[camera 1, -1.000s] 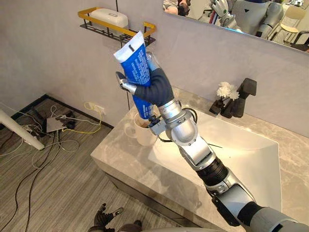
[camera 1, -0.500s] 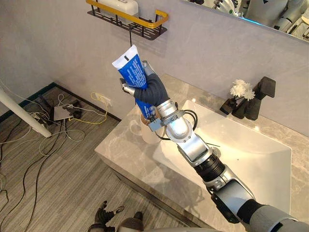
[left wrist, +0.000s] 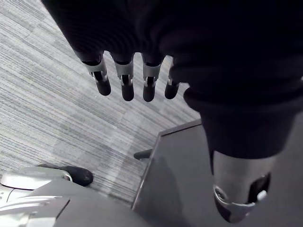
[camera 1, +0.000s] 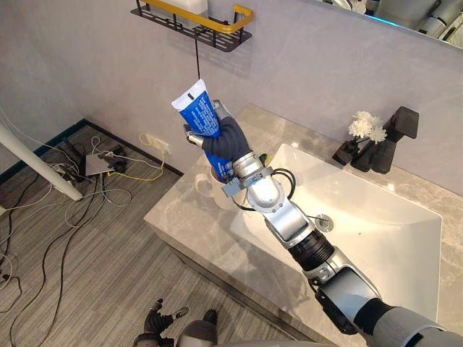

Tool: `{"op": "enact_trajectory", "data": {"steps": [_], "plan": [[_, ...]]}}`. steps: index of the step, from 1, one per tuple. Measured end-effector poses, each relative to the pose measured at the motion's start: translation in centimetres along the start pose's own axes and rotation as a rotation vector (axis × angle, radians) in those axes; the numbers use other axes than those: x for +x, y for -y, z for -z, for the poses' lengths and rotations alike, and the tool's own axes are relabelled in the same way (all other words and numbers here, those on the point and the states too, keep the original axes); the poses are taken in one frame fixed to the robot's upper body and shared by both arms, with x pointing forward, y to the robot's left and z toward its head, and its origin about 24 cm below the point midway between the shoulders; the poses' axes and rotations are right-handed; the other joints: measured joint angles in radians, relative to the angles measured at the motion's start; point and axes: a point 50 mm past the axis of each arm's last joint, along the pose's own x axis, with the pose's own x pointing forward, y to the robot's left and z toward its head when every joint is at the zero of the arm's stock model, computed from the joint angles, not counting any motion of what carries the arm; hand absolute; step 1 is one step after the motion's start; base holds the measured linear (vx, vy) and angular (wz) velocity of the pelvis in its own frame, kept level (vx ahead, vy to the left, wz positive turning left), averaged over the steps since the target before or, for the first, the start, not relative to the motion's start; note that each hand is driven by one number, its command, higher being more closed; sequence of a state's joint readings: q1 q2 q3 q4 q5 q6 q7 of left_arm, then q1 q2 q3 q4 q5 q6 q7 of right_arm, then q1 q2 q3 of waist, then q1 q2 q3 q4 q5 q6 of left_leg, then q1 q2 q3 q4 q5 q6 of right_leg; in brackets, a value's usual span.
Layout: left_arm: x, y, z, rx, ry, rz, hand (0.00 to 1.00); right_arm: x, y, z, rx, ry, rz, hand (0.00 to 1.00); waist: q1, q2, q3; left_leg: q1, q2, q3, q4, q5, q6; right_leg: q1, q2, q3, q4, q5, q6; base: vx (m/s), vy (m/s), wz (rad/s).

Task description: Organize washtable

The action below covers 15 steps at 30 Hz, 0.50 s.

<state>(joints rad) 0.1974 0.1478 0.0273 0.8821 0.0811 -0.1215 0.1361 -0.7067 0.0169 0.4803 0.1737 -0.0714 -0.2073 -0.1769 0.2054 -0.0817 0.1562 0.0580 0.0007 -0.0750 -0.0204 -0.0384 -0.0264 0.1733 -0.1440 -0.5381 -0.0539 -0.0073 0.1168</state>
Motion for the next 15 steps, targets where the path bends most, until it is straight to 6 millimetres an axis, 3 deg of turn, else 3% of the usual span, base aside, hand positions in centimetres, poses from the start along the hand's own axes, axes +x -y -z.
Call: {"op": "enact_trajectory", "data": {"steps": [9,10,15], "plan": [[0.0,0.2,0.0,0.009,0.002,0.008,0.0,-1.2,-0.2,1.3,0.02,-0.064,0.011,1.0,-0.001,0.008,0.005,0.0,0.0,0.001,0.001,0.0,0.0,0.0,-0.001,0.002,0.0,0.0,0.0,-0.03,-0.005,0.0],[0.0,0.2,0.0,0.01,0.002,0.009,0.0,-1.2,-0.2,1.3,0.02,-0.068,0.011,0.0,-0.001,0.008,0.005,0.0,0.0,0.001,0.001,0.0,0.0,0.0,-0.001,0.002,0.0,0.0,0.0,0.0,0.0,0.0],[0.0,0.2,0.0,0.012,0.002,0.011,0.0,-1.8,-0.3,1.9,0.025,-0.1,0.016,0.0,-0.001,0.012,0.008,0.0,0.001,0.002,0.002,0.0,0.0,0.0,-0.001,0.005,0.0,0.0,0.0,0.0,0.0,0.0]]}}
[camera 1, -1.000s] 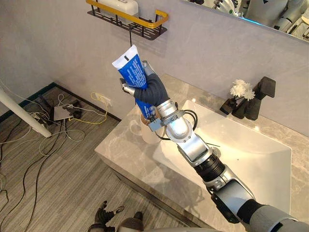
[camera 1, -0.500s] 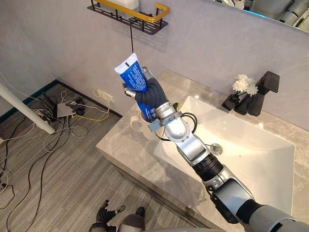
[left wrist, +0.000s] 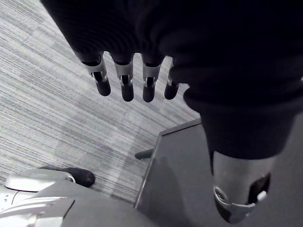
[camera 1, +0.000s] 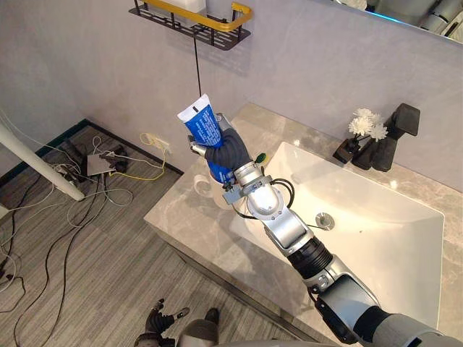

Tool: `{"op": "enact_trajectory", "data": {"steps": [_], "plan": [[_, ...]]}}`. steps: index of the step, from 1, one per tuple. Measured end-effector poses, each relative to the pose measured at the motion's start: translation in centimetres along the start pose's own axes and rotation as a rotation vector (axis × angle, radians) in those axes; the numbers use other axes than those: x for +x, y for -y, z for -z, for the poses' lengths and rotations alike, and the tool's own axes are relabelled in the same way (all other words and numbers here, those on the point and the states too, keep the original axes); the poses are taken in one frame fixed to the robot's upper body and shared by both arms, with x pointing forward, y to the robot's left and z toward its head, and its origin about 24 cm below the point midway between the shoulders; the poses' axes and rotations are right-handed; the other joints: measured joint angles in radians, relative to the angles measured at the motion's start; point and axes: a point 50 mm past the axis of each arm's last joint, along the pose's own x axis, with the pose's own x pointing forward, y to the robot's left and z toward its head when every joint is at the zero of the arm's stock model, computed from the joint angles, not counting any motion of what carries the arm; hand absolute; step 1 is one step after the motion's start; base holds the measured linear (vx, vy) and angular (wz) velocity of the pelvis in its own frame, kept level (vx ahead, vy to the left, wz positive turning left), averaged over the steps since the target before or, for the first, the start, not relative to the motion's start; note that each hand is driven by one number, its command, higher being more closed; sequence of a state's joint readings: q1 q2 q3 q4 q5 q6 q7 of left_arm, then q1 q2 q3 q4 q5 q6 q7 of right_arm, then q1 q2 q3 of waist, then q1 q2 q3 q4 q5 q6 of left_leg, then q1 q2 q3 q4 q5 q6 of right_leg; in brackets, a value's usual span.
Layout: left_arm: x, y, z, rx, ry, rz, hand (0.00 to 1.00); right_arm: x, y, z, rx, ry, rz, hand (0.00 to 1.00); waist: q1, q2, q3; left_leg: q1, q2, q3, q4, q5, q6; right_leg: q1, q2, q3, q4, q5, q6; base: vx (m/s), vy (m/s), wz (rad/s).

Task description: Organize washtable

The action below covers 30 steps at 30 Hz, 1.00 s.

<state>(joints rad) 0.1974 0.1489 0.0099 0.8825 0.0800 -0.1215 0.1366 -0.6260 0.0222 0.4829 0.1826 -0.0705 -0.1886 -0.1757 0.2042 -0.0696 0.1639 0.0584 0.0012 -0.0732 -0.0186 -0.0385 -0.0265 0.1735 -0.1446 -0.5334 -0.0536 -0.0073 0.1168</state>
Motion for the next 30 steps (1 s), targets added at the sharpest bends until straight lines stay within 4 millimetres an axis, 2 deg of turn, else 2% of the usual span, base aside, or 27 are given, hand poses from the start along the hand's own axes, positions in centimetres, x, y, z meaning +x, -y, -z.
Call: {"op": "enact_trajectory", "data": {"steps": [11,24,30], "plan": [[0.0,0.0,0.0,0.0,-0.001,0.0,0.0,-0.2,0.0,0.2,0.002,-0.01,0.008,0.0,-0.003,0.0,0.0,0.002,-0.001,0.001,0.0,0.0,0.0,0.001,0.0,0.001,0.0,0.0,0.0,0.0,0.0,0.0],[-0.1,0.0,0.4,0.006,-0.015,0.002,0.0,-0.9,-0.2,0.8,0.028,-0.041,0.039,0.0,-0.025,0.001,0.0,0.008,-0.002,0.002,0.003,0.0,0.0,0.008,0.001,0.002,0.001,0.0,0.0,0.0,0.0,0.0],[-0.1,0.0,0.4,0.007,-0.015,0.003,0.0,-1.1,-0.2,0.9,0.03,-0.045,0.043,0.0,-0.025,0.002,-0.001,0.01,-0.002,0.002,0.006,0.0,0.0,0.011,0.001,0.003,0.001,0.0,0.0,0.0,0.0,0.0]]}}
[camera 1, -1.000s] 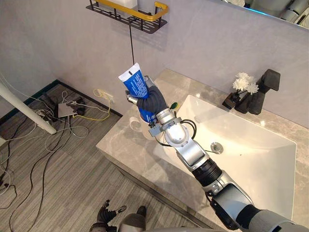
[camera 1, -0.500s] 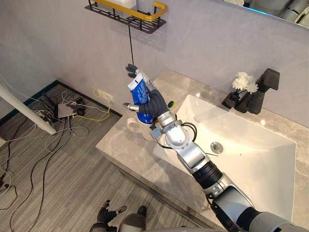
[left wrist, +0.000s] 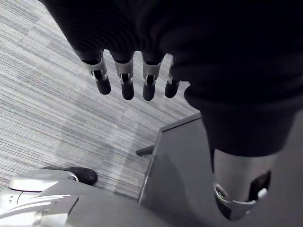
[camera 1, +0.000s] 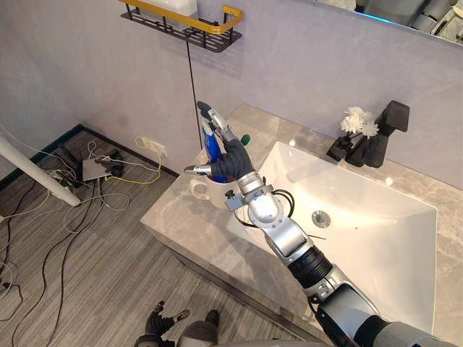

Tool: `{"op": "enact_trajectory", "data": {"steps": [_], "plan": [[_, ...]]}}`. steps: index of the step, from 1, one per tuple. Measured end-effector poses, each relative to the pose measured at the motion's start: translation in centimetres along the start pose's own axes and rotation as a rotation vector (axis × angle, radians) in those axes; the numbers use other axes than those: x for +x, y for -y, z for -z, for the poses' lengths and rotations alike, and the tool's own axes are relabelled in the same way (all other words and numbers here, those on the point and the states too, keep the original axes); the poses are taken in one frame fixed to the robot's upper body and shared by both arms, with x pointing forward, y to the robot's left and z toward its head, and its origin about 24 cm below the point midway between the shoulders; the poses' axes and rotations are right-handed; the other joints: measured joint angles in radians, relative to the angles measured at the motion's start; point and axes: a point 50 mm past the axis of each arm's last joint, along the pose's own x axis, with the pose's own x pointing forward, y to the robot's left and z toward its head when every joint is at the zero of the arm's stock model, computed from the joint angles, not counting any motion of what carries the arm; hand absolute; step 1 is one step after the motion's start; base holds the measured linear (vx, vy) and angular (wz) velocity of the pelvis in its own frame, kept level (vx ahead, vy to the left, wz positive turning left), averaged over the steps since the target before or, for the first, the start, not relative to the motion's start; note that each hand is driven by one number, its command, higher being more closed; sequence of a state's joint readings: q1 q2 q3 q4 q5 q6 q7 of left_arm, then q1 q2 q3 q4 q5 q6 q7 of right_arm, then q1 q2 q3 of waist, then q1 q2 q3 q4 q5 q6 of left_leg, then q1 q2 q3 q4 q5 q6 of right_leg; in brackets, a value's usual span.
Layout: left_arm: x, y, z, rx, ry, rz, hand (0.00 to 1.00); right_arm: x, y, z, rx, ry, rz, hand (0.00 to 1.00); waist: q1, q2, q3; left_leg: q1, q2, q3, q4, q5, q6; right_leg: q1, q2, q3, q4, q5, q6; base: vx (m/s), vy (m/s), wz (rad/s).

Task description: Organize washtable

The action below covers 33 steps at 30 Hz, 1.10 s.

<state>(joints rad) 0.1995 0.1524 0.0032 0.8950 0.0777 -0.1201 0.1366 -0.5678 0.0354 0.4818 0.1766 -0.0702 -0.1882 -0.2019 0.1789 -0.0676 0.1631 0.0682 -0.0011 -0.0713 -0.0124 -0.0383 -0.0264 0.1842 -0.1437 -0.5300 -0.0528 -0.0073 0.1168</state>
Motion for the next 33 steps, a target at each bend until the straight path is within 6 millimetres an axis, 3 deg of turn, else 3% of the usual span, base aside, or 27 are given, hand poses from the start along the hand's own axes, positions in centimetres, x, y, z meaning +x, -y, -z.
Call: {"op": "enact_trajectory", "data": {"steps": [6,11,16,22,28,30,33], "plan": [[0.0,0.0,0.0,0.0,0.0,0.0,0.0,-0.3,0.1,0.0,0.003,0.001,0.007,0.0,-0.002,0.0,0.0,0.0,0.0,0.003,0.004,0.0,0.0,0.0,0.0,0.006,0.0,0.0,0.0,0.0,0.0,0.0],[0.0,0.0,0.0,0.001,-0.002,0.001,0.0,-0.2,1.2,-3.0,-0.006,0.136,0.018,0.0,-0.006,0.0,-0.001,0.0,0.0,0.006,0.007,0.0,0.0,0.001,0.0,0.009,0.0,0.0,0.0,0.0,0.0,0.0],[-0.2,0.0,0.6,0.004,-0.02,0.003,0.0,-0.7,4.3,-5.7,-0.059,0.265,0.047,0.0,-0.032,0.0,-0.012,0.008,0.0,0.022,0.006,0.0,0.0,0.0,0.0,0.026,0.0,0.0,0.0,-0.01,0.003,-0.09],[-0.4,0.0,1.5,0.009,-0.054,0.015,0.0,-2.5,10.2,-10.7,-0.178,0.494,0.14,0.0,-0.064,0.002,-0.032,0.026,0.005,0.062,-0.018,0.001,0.001,-0.007,0.0,0.071,0.0,0.0,0.0,-0.04,0.002,-0.21],[-0.6,-0.2,2.2,-0.028,-0.077,0.026,0.0,-7.4,16.8,-15.6,-0.342,0.688,0.385,0.0,-0.11,-0.001,-0.052,0.051,0.005,0.091,-0.024,0.001,0.002,-0.016,-0.012,0.096,0.019,0.0,0.0,0.01,0.018,-0.14],[-0.7,-0.2,2.4,-0.035,-0.084,0.023,0.0,-10.4,19.1,-17.4,-0.436,0.76,0.52,0.0,-0.125,-0.003,-0.059,0.053,0.002,0.114,-0.026,0.001,0.002,-0.029,-0.015,0.119,0.021,0.001,0.001,-0.03,0.022,-0.27],[-0.8,-0.3,2.7,-0.053,-0.097,0.014,0.0,-13.2,21.0,-18.3,-0.538,0.769,0.658,0.0,-0.161,-0.004,-0.062,0.054,0.003,0.134,-0.03,-0.001,0.004,-0.045,-0.015,0.13,0.032,0.001,0.001,-0.05,0.01,-0.27]]}}
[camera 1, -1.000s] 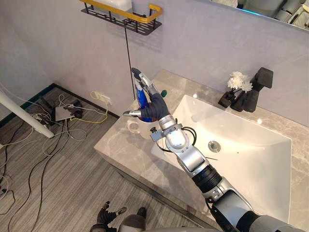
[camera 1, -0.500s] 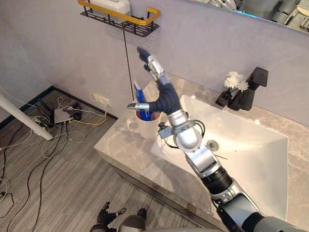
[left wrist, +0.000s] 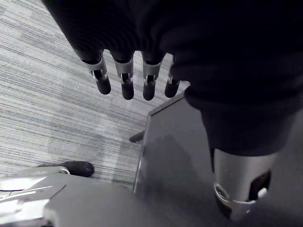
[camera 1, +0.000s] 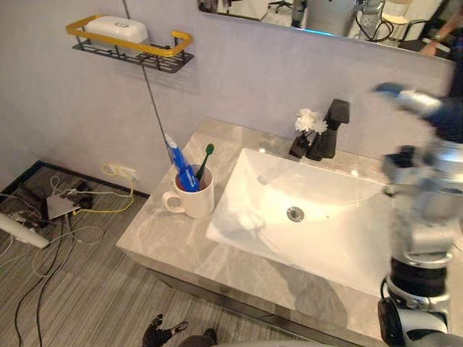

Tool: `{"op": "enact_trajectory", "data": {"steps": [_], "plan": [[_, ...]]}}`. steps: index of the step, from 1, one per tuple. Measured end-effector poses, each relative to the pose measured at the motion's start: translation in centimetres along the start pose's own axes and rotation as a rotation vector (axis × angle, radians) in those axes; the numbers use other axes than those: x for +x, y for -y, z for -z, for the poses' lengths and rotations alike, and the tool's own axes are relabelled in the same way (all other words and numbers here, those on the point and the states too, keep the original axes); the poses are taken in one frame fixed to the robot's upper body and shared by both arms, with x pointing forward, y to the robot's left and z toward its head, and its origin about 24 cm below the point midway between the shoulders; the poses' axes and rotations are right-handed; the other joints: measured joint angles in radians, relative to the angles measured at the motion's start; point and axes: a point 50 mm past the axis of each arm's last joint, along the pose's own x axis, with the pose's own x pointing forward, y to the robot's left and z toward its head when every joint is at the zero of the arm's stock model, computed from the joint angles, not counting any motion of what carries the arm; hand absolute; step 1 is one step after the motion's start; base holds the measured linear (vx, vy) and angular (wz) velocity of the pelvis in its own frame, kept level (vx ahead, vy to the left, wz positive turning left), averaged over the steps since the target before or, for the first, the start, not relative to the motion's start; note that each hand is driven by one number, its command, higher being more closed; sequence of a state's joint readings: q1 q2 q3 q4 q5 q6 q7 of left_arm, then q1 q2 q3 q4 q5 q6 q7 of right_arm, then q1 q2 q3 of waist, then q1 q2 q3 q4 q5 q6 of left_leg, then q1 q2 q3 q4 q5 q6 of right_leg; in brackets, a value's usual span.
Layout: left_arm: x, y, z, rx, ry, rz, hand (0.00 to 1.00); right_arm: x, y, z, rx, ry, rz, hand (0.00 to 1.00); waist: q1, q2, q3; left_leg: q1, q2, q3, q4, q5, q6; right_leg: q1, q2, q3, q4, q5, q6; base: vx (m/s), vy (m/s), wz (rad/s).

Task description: Organize washtable

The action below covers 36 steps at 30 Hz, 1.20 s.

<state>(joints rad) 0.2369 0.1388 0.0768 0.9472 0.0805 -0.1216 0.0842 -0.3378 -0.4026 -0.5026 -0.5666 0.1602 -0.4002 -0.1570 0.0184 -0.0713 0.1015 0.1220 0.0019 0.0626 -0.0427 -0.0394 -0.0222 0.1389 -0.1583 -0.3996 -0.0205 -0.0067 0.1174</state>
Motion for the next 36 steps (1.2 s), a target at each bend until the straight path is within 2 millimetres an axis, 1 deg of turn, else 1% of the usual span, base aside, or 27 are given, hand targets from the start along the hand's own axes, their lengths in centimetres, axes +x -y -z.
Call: {"op": "enact_trajectory", "data": {"steps": [1,2,3,4,5,7,8,9,10,12,13,14,15,17,18,21,23,24,25,26,27,28,29,30,31,32,36], "plan": [[-0.1,0.0,0.3,0.002,-0.01,0.004,0.0,-0.6,2.1,-0.2,-0.08,-0.02,0.055,0.0,-0.007,0.0,-0.012,0.002,0.001,0.022,-0.013,-0.001,0.001,-0.015,0.001,0.022,-0.003,0.0,0.0,-0.06,0.011,-0.39],[-0.1,0.0,0.3,0.002,-0.012,0.008,0.0,-0.9,2.9,-0.2,-0.108,-0.031,0.076,0.0,-0.008,0.001,-0.018,0.001,0.001,0.028,-0.015,-0.001,0.001,-0.022,0.001,0.031,-0.003,0.0,0.0,-0.05,0.01,-0.47],[-0.1,0.0,0.3,0.001,-0.013,0.015,0.0,-1.5,4.4,-0.3,-0.165,-0.062,0.114,0.0,-0.013,0.003,-0.021,0.004,0.001,0.037,-0.019,-0.001,0.003,-0.025,0.0,0.046,-0.003,0.001,0.001,-0.06,0.0,-0.31],[-0.1,0.1,0.4,0.0,-0.016,0.018,0.0,-2.3,6.0,-0.2,-0.228,-0.108,0.149,0.0,-0.033,0.005,-0.026,0.006,0.001,0.045,-0.03,-0.004,0.005,-0.025,0.0,0.049,-0.003,0.0,0.002,-0.06,-0.001,-0.19],[-0.1,0.1,0.4,-0.002,-0.017,0.018,0.0,-2.7,6.7,-0.1,-0.257,-0.134,0.163,0.0,-0.037,0.006,-0.03,0.007,0.001,0.048,-0.033,-0.005,0.005,-0.027,-0.001,0.049,-0.003,0.0,0.002,-0.06,0.003,-0.13],[-0.2,0.2,0.7,-0.01,-0.024,0.018,0.0,-4.9,9.5,0.1,-0.376,-0.265,0.217,0.0,-0.059,0.012,-0.058,0.003,0.0,0.055,-0.05,-0.003,0.006,-0.055,0.0,0.064,-0.002,0.0,0.003,0.02,0.009,-0.19],[-0.2,0.2,0.7,-0.012,-0.025,0.018,0.0,-5.6,10.2,0.1,-0.406,-0.299,0.233,0.0,-0.063,0.014,-0.062,0.003,0.0,0.057,-0.049,-0.002,0.008,-0.057,0.001,0.069,-0.002,0.0,0.003,0.06,0.005,-0.18],[-0.1,0.2,0.6,-0.022,-0.024,0.014,0.0,-7.1,11.7,-0.2,-0.485,-0.378,0.277,0.0,-0.068,0.014,-0.063,0.002,0.0,0.062,-0.048,-0.001,0.009,-0.058,0.001,0.072,-0.002,0.001,0.004,0.06,-0.002,-0.1],[-0.1,0.2,0.6,-0.027,-0.024,0.012,0.0,-8.0,12.4,-0.3,-0.525,-0.421,0.297,0.0,-0.072,0.013,-0.064,0.002,0.001,0.064,-0.046,-0.001,0.009,-0.058,0.001,0.072,-0.002,0.001,0.004,0.03,-0.005,-0.05],[-0.2,0.1,0.8,-0.056,-0.032,0.0,0.0,-11.5,14.6,-0.6,-0.645,-0.581,0.41,0.0,-0.095,0.015,-0.071,0.002,0.001,0.067,-0.047,-0.001,0.01,-0.059,0.001,0.073,-0.003,0.001,0.004,0.05,-0.006,-0.01],[-0.2,0.1,0.8,-0.058,-0.032,0.0,0.0,-12.4,15.0,-0.7,-0.671,-0.619,0.437,0.0,-0.097,0.015,-0.071,0.001,0.0,0.07,-0.047,-0.001,0.01,-0.062,0.001,0.075,-0.003,0.001,0.004,0.03,-0.005,-0.1],[-0.1,0.1,0.7,-0.066,-0.03,-0.002,0.0,-14.3,15.5,-0.8,-0.708,-0.7,0.492,0.0,-0.1,0.017,-0.076,-0.004,0.001,0.081,-0.048,-0.002,0.01,-0.072,0.001,0.081,-0.002,0.001,0.004,0.01,-0.007,-0.16],[-0.1,0.1,0.5,-0.105,-0.029,-0.015,0.0,-16.2,15.6,-1.1,-0.733,-0.78,0.551,0.0,-0.102,0.018,-0.076,-0.005,0.001,0.09,-0.048,-0.003,0.011,-0.076,0.002,0.088,-0.002,0.001,0.004,0.01,-0.009,-0.15],[0.0,0.2,0.4,-0.169,-0.03,-0.034,0.0,-18.3,15.3,-1.7,-0.743,-0.857,0.623,0.0,-0.102,0.02,-0.077,-0.002,0.004,0.102,-0.045,-0.008,0.014,-0.076,0.003,0.092,-0.001,0.001,0.004,0.0,-0.014,-0.16],[0.1,0.4,0.1,-0.212,-0.024,-0.042,0.0,-20.4,14.6,-2.3,-0.748,-0.939,0.682,0.0,-0.096,0.023,-0.078,0.002,0.008,0.119,-0.034,-0.02,0.014,-0.075,0.004,0.098,0.004,0.001,0.004,-0.01,-0.015,-0.25],[0.0,0.8,0.2,-0.301,-0.041,-0.057,0.0,-23.0,13.4,-1.7,-0.734,-1.064,0.723,0.0,-0.089,0.038,-0.074,0.003,0.016,0.157,0.007,-0.06,0.015,-0.07,0.002,0.095,0.022,0.0,0.004,-0.05,-0.009,-0.36],[-0.1,1.0,0.3,-0.323,-0.05,-0.059,0.0,-24.2,13.6,-1.7,-0.759,-1.111,0.76,0.0,-0.085,0.042,-0.072,0.003,0.018,0.17,0.02,-0.079,0.013,-0.067,0.0,0.095,0.024,0.0,0.004,-0.03,0.01,-0.19],[-0.1,1.2,0.4,-0.344,-0.057,-0.073,0.0,-26.3,13.9,-1.9,-0.79,-1.191,0.814,0.0,-0.079,0.048,-0.071,0.012,0.022,0.186,0.024,-0.088,0.013,-0.063,-0.001,0.09,0.032,0.0,0.004,0.0,0.013,-0.12],[-0.2,1.3,0.6,-0.354,-0.063,-0.077,0.0,-27.3,14.1,-2.0,-0.799,-1.233,0.835,0.0,-0.076,0.049,-0.071,0.017,0.024,0.192,0.025,-0.091,0.011,-0.063,-0.001,0.086,0.038,0.0,0.004,0.02,0.011,-0.17],[-0.3,1.5,0.7,-0.37,-0.073,-0.081,0.0,-29.3,14.3,-2.4,-0.824,-1.312,0.88,0.0,-0.069,0.057,-0.069,0.027,0.025,0.199,0.026,-0.094,0.012,-0.061,-0.001,0.076,0.048,-0.001,0.003,0.01,0.0,-0.16],[-0.3,1.6,0.8,-0.375,-0.077,-0.082,0.0,-30.2,14.4,-2.7,-0.828,-1.348,0.907,0.0,-0.064,0.061,-0.068,0.03,0.026,0.203,0.026,-0.096,0.011,-0.061,-0.002,0.071,0.054,-0.002,0.003,0.01,0.0,-0.14],[-0.4,1.8,0.9,-0.386,-0.084,-0.086,0.0,-32.3,14.6,-3.6,-0.842,-1.433,0.961,0.0,-0.059,0.069,-0.071,0.034,0.027,0.21,0.027,-0.099,0.01,-0.058,-0.004,0.07,0.056,-0.002,0.003,0.01,0.005,-0.05],[-0.4,1.9,0.9,-0.387,-0.084,-0.085,0.0,-33.2,14.6,-3.9,-0.843,-1.47,0.981,0.0,-0.058,0.071,-0.07,0.035,0.027,0.214,0.027,-0.098,0.011,-0.057,-0.005,0.068,0.056,-0.002,0.003,0.02,0.006,0.03],[-0.4,2.0,0.9,-0.393,-0.082,-0.083,0.0,-34.9,14.4,-4.8,-0.845,-1.548,1.017,0.0,-0.057,0.072,-0.07,0.035,0.027,0.216,0.026,-0.098,0.012,-0.055,-0.007,0.065,0.058,-0.003,0.004,0.02,0.002,0.09],[-0.4,1.9,0.9,-0.397,-0.081,-0.085,0.0,-35.6,14.2,-5.2,-0.842,-1.581,1.031,0.0,-0.057,0.071,-0.07,0.035,0.026,0.219,0.026,-0.098,0.011,-0.055,-0.009,0.063,0.062,-0.007,0.007,0.02,-0.005,0.09],[-0.4,1.9,1.1,-0.405,-0.084,-0.088,0.0,-36.9,13.9,-5.8,-0.83,-1.641,1.054,0.0,-0.057,0.071,-0.07,0.042,0.026,0.229,0.026,-0.099,0.009,-0.055,-0.015,0.061,0.076,-0.017,0.012,0.0,0.0,0.0],[-0.6,1.9,1.5,-0.43,-0.099,-0.107,0.0,-41.0,12.9,-8.3,-0.764,-1.838,1.156,0.0,-0.05,0.07,-0.07,0.067,0.025,0.245,0.016,-0.102,0.005,-0.048,-0.02,0.047,0.107,-0.033,0.008,0.0,0.0,0.0]]}}
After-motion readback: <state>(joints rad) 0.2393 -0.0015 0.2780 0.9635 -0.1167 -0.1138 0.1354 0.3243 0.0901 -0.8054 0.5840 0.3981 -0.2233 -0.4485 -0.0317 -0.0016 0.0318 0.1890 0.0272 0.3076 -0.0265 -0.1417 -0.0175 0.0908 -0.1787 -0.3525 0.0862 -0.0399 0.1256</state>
